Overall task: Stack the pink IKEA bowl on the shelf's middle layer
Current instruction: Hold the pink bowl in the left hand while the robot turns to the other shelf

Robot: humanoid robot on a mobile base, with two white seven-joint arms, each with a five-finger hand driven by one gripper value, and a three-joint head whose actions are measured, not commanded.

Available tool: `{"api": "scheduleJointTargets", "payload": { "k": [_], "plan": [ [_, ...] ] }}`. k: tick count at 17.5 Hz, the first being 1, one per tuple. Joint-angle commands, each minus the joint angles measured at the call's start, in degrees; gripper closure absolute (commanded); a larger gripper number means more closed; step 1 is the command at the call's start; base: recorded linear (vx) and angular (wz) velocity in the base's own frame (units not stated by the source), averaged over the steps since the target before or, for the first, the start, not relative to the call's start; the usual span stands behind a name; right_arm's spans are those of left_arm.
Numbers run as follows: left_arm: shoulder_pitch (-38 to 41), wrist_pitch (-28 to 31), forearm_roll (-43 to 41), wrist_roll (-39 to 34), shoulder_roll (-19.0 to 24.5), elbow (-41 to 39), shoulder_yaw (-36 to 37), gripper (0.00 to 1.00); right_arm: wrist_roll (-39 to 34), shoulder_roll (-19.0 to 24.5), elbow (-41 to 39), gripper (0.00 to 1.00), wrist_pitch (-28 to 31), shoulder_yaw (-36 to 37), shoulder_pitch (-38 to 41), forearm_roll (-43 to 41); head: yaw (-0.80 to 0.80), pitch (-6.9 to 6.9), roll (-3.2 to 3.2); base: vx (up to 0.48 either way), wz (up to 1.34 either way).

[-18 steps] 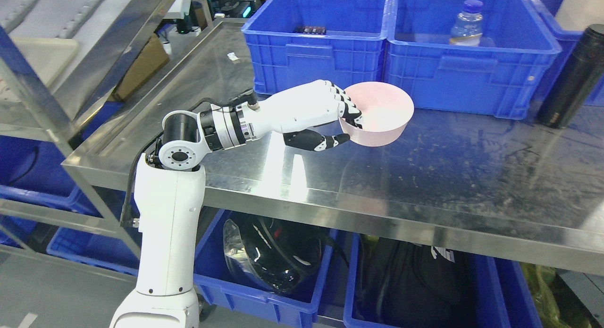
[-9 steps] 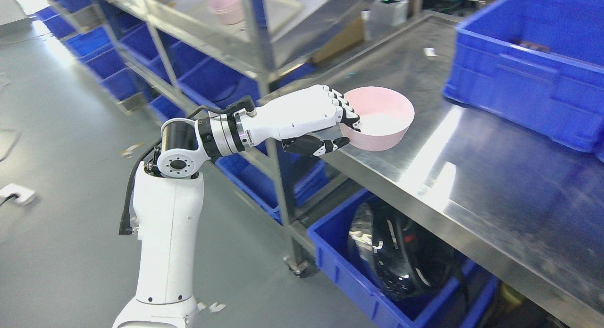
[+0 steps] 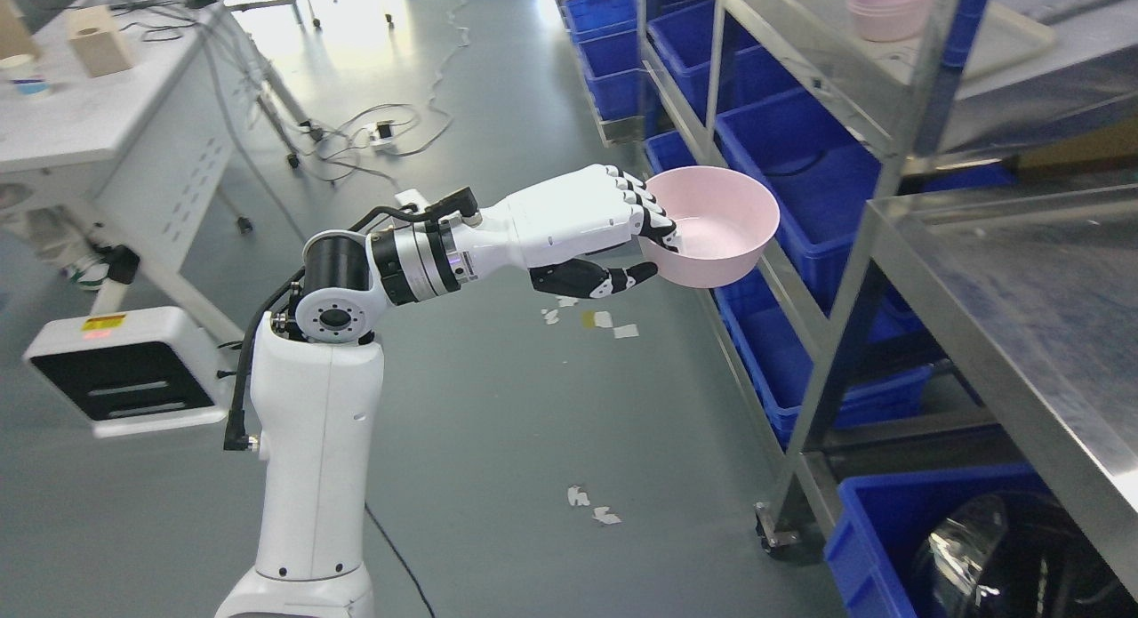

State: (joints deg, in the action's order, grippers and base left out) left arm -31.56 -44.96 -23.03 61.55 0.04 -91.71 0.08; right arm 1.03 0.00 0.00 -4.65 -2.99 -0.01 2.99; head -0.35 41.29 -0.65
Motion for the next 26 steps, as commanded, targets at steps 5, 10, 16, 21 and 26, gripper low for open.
{"api": "scheduleJointTargets", "payload": {
  "k": [5, 10, 16, 21, 26],
  "plan": [
    [0.3, 0.0, 0.0, -0.1, 1.0, -0.4, 0.1, 0.97, 0.0, -1.0, -1.0, 0.0, 0.0, 0.0, 0.2, 0.0, 0.0, 0.0, 0.0, 0.026, 0.64],
    [0.7, 0.0, 0.0, -0.4, 1.0, -0.7, 0.2, 0.97, 0.0, -1.0, -1.0, 0.0, 0.0, 0.0, 0.3, 0.0, 0.0, 0.0, 0.0, 0.092, 0.29],
    [0.8, 0.0, 0.0, -0.5, 1.0, -0.7, 0.2, 0.97, 0.0, -1.0, -1.0, 0.0, 0.0, 0.0, 0.3, 0.0, 0.0, 0.0, 0.0, 0.221, -0.01],
    [0.8, 0.0, 0.0, -0.5, 1.0, -0.7, 0.2, 0.96, 0.0, -1.0, -1.0, 0.0, 0.0, 0.0, 0.3, 0.0, 0.0, 0.0, 0.0, 0.303, -0.14],
    [0.8, 0.0, 0.0, -0.5, 1.0, -0.7, 0.2, 0.96, 0.0, -1.0, -1.0, 0.0, 0.0, 0.0, 0.2, 0.0, 0.0, 0.0, 0.0, 0.335, -0.05]
  ]
}}
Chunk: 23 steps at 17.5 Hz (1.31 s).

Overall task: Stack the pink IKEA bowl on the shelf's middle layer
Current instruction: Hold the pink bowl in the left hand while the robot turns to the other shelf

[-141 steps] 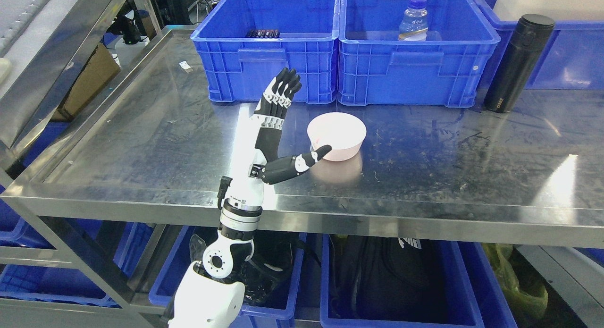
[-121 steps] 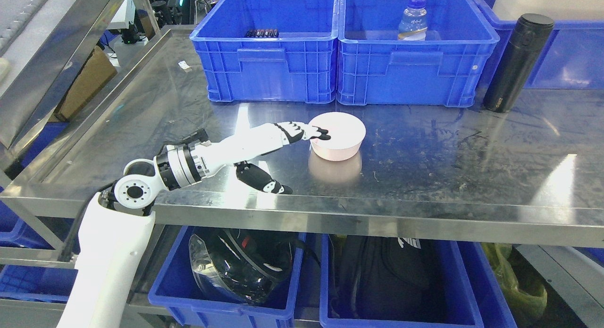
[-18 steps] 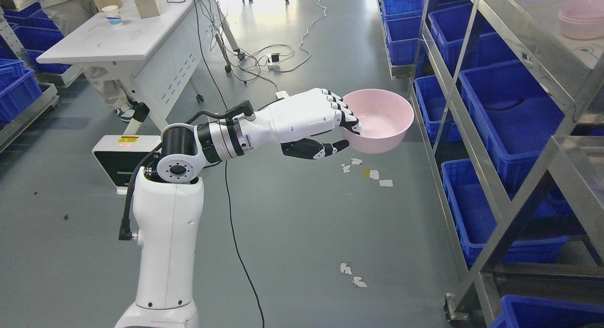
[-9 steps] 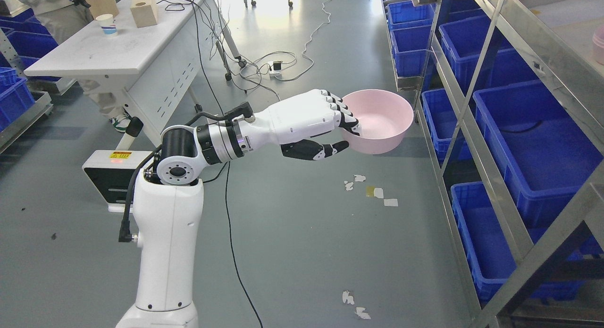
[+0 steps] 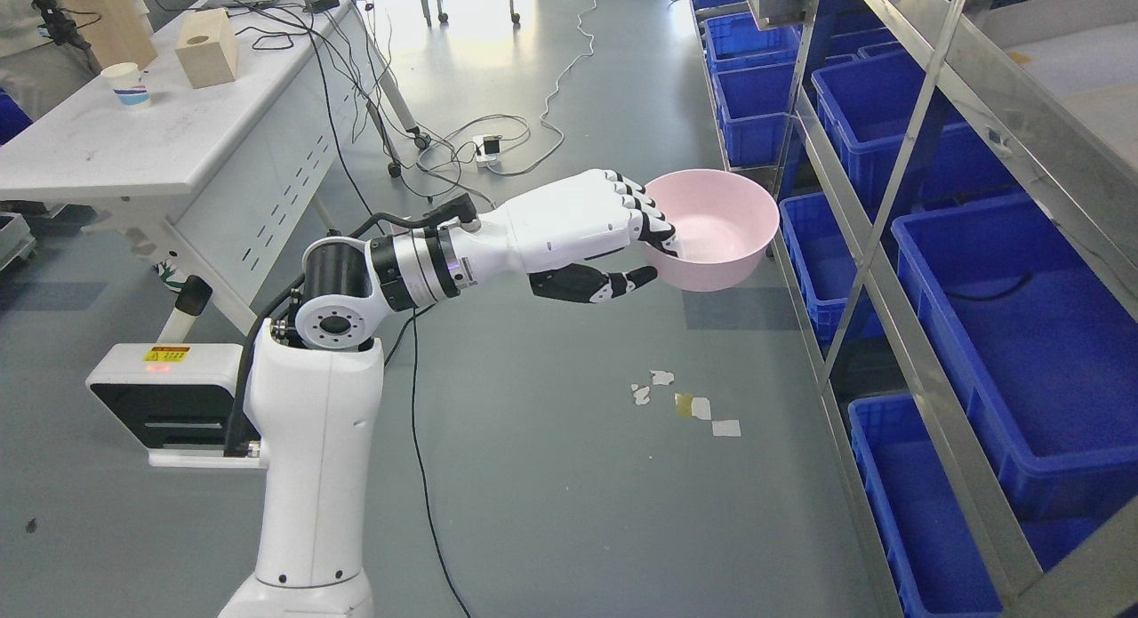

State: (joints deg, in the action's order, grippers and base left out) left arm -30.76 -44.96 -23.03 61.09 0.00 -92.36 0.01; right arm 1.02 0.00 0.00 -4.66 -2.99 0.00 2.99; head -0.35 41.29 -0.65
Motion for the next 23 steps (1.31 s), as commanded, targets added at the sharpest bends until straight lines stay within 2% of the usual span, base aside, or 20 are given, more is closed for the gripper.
{"api": "scheduleJointTargets", "payload": {
  "k": [1, 23],
  "plan": [
    [0.0, 0.0, 0.0, 0.0, 1.0, -0.1, 0.3, 0.96, 0.0, -1.0, -1.0, 0.0, 0.0, 0.0, 0.3, 0.0, 0.0, 0.0, 0.0, 0.374, 0.0],
    [-0.1, 0.0, 0.0, -1.8, 1.0, 0.0, 0.3, 0.96, 0.0, -1.0, -1.0, 0.0, 0.0, 0.0, 0.2, 0.0, 0.0, 0.01, 0.0, 0.3, 0.09]
  ]
}}
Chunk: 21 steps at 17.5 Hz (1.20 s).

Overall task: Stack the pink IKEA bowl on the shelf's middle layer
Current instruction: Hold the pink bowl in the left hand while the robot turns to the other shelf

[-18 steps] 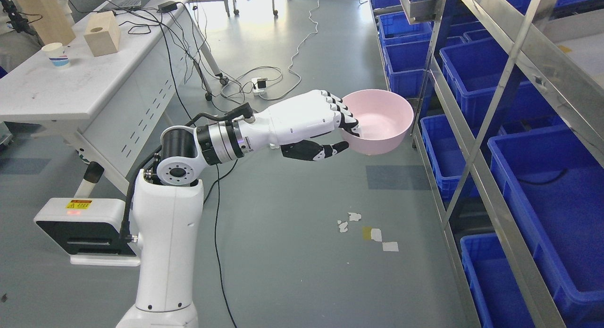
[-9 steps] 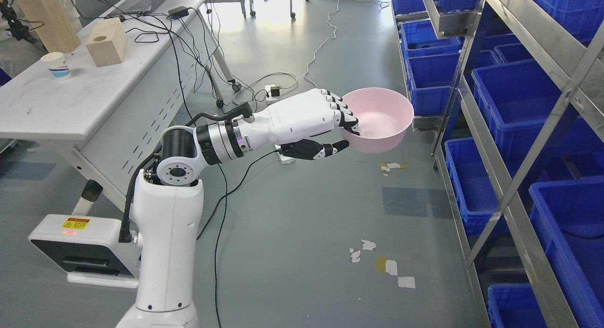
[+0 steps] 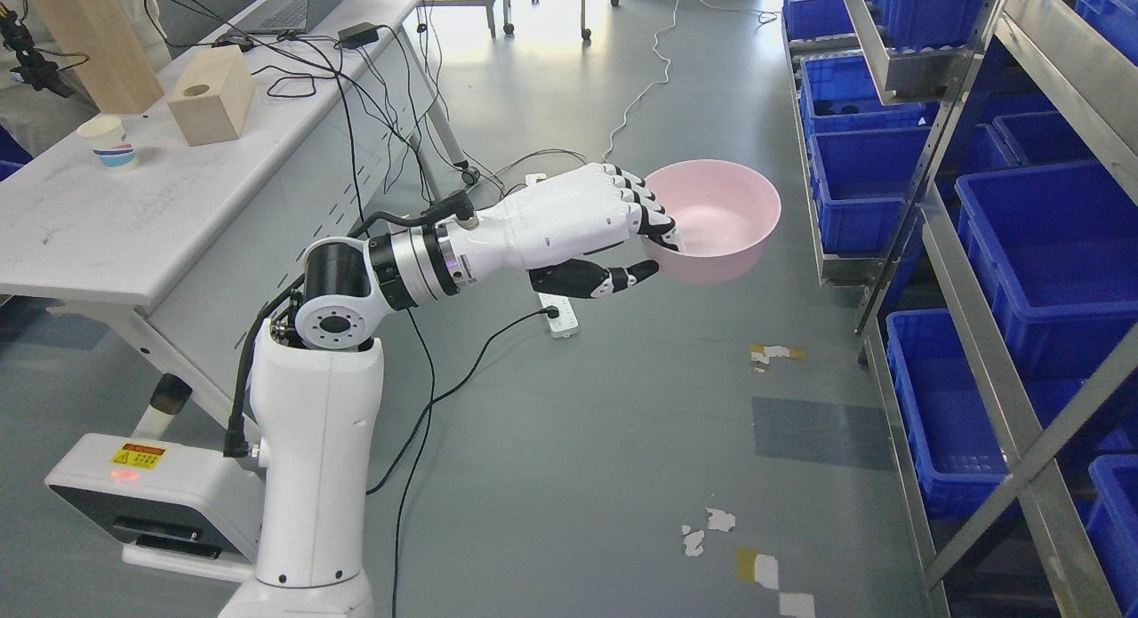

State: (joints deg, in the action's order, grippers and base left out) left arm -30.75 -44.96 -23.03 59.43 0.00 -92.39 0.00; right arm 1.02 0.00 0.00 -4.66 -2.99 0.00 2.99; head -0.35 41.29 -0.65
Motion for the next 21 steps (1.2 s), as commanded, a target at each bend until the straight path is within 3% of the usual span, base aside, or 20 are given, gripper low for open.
{"api": "scheduleJointTargets", "payload": {
  "k": [1, 11, 21],
  "plan": [
    [-0.2, 0.0, 0.0, -0.2, 1.0, -0.1, 0.4, 0.96, 0.0, -1.0, -1.0, 0.0, 0.0, 0.0, 0.2, 0.0, 0.0, 0.0, 0.0, 0.283, 0.1],
    [-2.3, 0.0, 1.4, -2.0, 1.0, 0.1, 1.8, 0.96, 0.0, -1.0, -1.0, 0.0, 0.0, 0.0, 0.3, 0.0, 0.0, 0.0, 0.0, 0.242, 0.06],
    [-3.4, 0.0, 7.7, -6.3, 1.0, 0.2, 9.5, 0.96, 0.0, -1.0, -1.0, 0.0, 0.0, 0.0, 0.3, 0.0, 0.0, 0.0, 0.0, 0.131, -0.09]
  ]
}}
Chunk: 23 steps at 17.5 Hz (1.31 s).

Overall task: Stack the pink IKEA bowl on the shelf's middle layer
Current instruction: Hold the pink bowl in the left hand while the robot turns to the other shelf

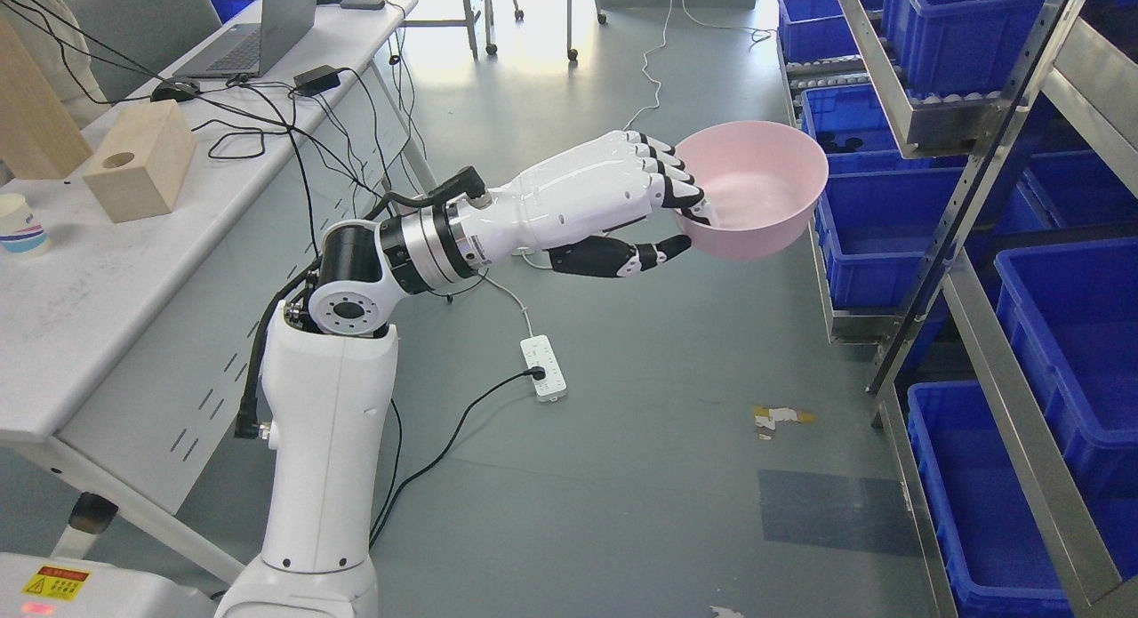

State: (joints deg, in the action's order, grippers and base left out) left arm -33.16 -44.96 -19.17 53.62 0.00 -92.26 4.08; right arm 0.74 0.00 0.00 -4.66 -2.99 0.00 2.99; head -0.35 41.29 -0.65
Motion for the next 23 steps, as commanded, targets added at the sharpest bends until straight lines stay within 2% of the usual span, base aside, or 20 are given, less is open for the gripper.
{"api": "scheduleJointTargets", "payload": {
  "k": [1, 6, 11, 15, 17, 19, 21, 23],
  "plan": [
    [-2.8, 0.0, 6.3, -0.4, 1.0, 0.1, 7.0, 0.96, 0.3, -1.0, -1.0, 0.0, 0.0, 0.0, 0.2, 0.0, 0.0, 0.0, 0.0, 0.038, -0.15],
    [-9.3, 0.0, 6.7, -0.4, 1.0, 2.4, 6.1, 0.96, 0.3, -1.0, -1.0, 0.0, 0.0, 0.0, 0.2, 0.0, 0.0, 0.0, 0.0, 0.015, -0.21],
    [-9.5, 0.0, 3.5, 0.0, 1.0, 3.4, 6.0, 0.96, 0.3, -1.0, -1.0, 0.0, 0.0, 0.0, 0.2, 0.0, 0.0, 0.0, 0.0, 0.011, -0.5],
    [-10.0, 0.0, 3.6, 0.0, 1.0, 2.7, 5.3, 0.95, 0.3, -1.0, -1.0, 0.0, 0.0, 0.0, 0.3, 0.0, 0.0, 0.0, 0.0, 0.036, -1.0],
    [-11.9, 0.0, 3.5, 0.2, 1.0, 3.0, 3.6, 0.9, 0.3, -1.0, -1.0, 0.0, 0.0, 0.0, 0.3, 0.0, 0.0, 0.0, 0.0, 0.028, -1.2],
    [-13.9, 0.0, 3.4, 1.0, 1.0, 3.7, 2.4, 0.92, 0.3, -1.0, -1.0, 0.0, 0.0, 0.0, 0.2, 0.0, 0.0, 0.0, 0.0, 0.045, -1.34],
    [-13.3, 0.0, 2.0, 5.1, 1.0, 3.8, 2.2, 0.95, 0.3, -1.0, -1.0, 0.0, 0.0, 0.0, 0.3, 0.0, 0.0, 0.0, 0.0, 0.029, -1.32],
    [-14.0, 0.0, -3.9, 6.4, 1.0, 6.2, -1.3, 0.97, 0.3, -1.0, -1.0, 0.0, 0.0, 0.0, 0.3, 0.0, 0.0, 0.0, 0.0, 0.03, -1.33]
  ]
}}
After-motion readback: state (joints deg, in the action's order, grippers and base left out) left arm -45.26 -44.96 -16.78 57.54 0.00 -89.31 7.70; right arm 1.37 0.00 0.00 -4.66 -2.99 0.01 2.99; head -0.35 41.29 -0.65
